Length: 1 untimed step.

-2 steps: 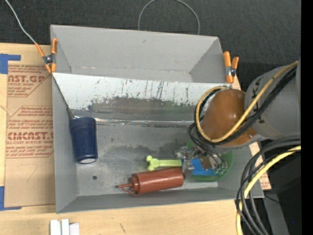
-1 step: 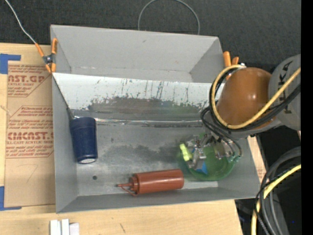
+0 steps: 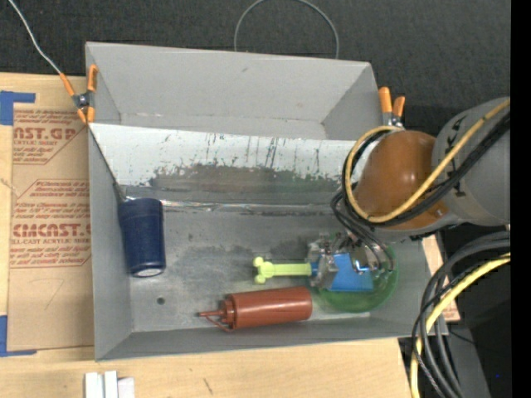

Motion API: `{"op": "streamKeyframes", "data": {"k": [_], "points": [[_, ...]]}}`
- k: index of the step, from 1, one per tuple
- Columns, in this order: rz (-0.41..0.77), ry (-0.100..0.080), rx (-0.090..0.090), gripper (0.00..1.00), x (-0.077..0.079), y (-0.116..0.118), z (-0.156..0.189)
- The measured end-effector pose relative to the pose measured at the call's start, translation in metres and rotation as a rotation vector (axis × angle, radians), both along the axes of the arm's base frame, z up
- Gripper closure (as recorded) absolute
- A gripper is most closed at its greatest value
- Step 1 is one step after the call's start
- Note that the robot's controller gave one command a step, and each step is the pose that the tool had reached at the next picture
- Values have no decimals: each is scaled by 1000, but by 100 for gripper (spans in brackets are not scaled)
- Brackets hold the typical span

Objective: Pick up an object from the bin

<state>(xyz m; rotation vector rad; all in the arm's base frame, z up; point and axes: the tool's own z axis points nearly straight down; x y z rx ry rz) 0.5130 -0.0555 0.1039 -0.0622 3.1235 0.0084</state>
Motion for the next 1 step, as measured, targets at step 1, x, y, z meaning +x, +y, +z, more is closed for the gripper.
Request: {"op": "streamKeyframes", "data": {"k": [1], "points": [[25,12,0,100,2,1,70]]}}
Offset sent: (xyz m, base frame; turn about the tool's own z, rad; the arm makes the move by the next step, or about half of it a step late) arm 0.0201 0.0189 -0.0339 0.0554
